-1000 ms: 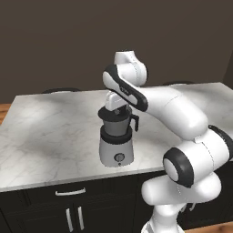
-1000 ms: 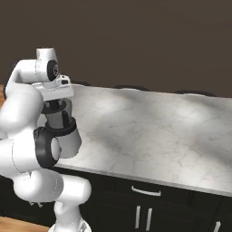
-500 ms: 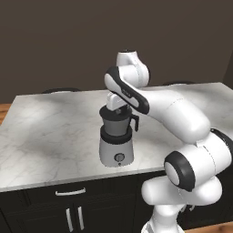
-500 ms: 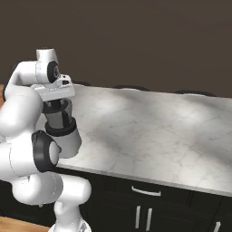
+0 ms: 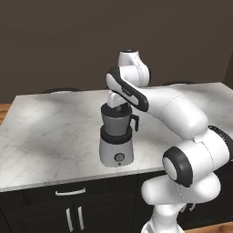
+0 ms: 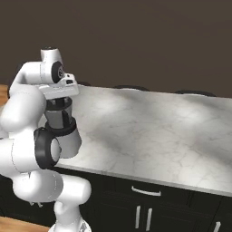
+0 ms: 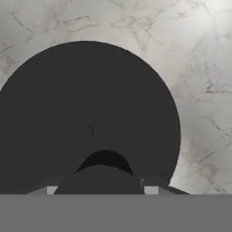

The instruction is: Grab the garlic and lemon wedge from the fridge, place them in the blender, close the lid, and turn on the blender to create a marinade.

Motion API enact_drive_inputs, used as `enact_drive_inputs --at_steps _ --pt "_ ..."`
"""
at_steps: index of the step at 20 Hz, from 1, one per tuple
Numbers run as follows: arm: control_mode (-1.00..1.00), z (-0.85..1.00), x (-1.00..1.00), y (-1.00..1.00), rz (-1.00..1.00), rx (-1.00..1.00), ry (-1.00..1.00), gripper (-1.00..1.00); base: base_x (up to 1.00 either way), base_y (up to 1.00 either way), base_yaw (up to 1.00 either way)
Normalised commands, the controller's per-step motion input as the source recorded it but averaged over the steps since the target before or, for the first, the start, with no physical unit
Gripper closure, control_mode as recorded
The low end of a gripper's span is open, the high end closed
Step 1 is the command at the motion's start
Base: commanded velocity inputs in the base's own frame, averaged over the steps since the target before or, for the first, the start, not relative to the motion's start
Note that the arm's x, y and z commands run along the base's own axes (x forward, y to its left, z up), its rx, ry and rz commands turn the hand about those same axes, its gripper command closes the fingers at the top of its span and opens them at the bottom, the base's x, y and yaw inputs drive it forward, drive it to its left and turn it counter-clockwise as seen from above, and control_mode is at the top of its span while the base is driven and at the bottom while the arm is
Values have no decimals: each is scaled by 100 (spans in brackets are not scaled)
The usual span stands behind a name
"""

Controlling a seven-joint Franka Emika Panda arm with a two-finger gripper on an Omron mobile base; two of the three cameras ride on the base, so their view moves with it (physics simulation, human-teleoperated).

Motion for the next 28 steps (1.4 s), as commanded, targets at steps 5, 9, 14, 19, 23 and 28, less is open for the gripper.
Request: enact_drive_inputs --at_steps 5,9,14,19,23,28 --pt "-100 -5 17 -3 -3 0 0 100 0 0 0" --pt "-100 -3 0 -3 0 0 0 100 0 0 0" --pt "-100 -2 -18 2 0 0 1 100 0 0 0" --pt "-100 0 -2 0 0 0 0 100 0 0 0" --pt "-100 0 -7 0 0 0 0 100 0 0 0" --pt "-100 0 -2 0 0 0 0 100 0 0 0"
